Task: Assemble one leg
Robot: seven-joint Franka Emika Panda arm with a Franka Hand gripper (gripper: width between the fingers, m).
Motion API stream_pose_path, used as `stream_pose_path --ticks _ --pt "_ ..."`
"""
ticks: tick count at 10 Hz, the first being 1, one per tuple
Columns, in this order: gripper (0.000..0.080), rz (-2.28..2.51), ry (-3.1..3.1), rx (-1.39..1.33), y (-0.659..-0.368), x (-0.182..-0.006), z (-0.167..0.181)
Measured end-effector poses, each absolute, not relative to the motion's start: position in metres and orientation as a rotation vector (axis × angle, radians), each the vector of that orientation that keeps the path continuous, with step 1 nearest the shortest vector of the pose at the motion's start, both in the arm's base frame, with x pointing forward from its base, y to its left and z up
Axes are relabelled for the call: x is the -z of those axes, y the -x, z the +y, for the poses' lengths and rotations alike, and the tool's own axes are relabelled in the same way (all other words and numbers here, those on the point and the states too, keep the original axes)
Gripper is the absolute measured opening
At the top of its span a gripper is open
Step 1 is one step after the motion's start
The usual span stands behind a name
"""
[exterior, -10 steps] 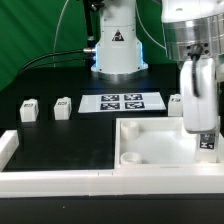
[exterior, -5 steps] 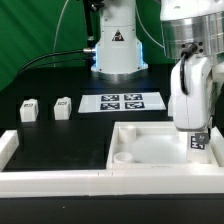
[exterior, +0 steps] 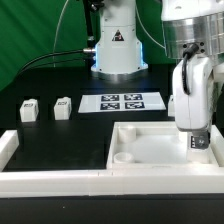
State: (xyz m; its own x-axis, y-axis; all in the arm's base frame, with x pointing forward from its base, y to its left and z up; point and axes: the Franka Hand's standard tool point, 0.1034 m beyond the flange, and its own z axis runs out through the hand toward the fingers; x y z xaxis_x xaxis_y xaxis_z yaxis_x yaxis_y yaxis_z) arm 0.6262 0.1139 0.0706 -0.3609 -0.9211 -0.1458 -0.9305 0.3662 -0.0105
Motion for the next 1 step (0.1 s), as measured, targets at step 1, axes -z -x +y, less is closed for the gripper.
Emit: stream_pose_path --ticks 1 --pt "0.0648 2.488 1.699 -0.111 -0.6262 -0.0706 0.1139"
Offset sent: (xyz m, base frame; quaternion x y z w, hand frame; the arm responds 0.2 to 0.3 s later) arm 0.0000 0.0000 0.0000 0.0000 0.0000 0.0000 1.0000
